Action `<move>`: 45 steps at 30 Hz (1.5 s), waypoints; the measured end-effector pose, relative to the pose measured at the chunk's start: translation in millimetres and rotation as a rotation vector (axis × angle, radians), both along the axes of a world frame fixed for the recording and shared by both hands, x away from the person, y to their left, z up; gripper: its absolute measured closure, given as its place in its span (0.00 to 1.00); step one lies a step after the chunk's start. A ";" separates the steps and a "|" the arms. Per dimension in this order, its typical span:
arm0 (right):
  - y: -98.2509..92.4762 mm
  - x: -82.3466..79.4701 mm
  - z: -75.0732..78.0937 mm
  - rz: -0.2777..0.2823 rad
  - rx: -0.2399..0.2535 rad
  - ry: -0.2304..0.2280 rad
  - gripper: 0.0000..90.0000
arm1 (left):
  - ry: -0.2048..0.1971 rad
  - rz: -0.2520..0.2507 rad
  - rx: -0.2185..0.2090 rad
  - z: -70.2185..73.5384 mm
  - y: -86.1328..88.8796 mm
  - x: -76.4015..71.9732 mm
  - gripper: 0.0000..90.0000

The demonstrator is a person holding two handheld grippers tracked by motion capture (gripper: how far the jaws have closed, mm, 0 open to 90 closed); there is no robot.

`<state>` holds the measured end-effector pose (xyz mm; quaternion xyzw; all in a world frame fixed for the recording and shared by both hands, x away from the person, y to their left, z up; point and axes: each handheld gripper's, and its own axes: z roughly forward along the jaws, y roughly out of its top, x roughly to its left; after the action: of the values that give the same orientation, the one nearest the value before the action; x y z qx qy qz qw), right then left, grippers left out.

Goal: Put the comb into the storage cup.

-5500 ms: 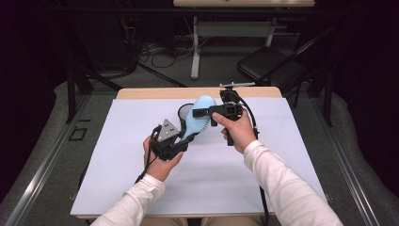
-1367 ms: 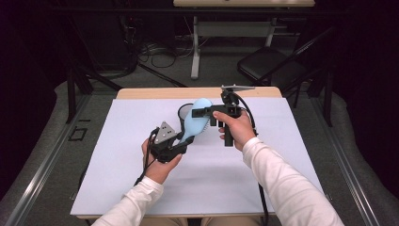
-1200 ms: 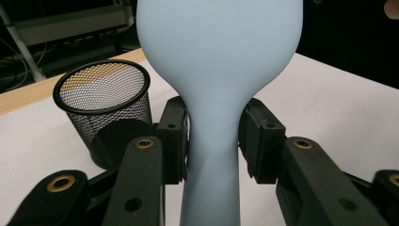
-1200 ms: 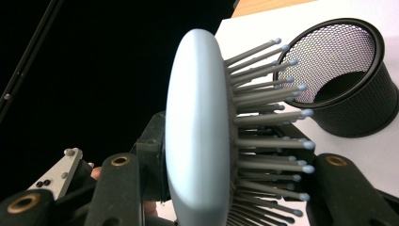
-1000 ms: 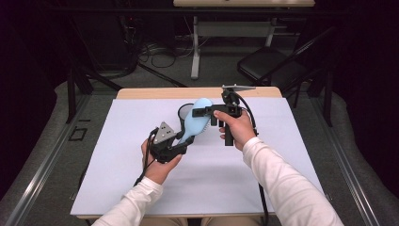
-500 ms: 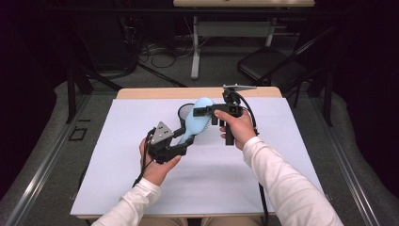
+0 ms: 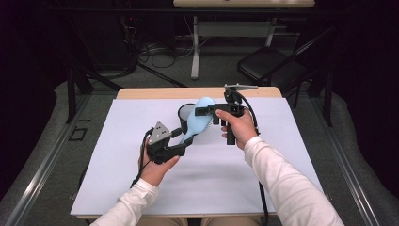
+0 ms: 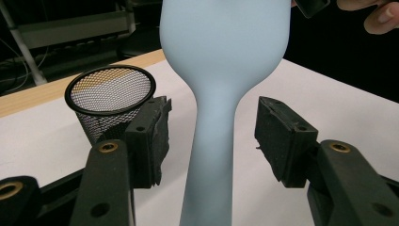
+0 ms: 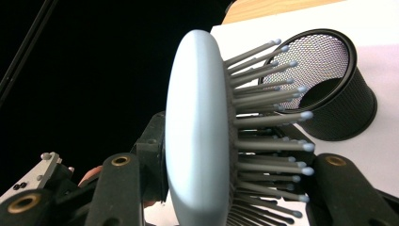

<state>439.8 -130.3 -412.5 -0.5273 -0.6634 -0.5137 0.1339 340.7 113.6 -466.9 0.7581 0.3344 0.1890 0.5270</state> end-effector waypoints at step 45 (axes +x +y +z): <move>-22.2 3.5 10.5 -0.069 -0.017 -0.028 0.53 | 0.014 0.074 -0.019 2.5 36.9 -2.0 0.35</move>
<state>443.4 -152.5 -402.0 -0.5439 -0.6508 -0.5198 0.1024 338.8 150.5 -464.4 0.7412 0.3678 0.1999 0.5247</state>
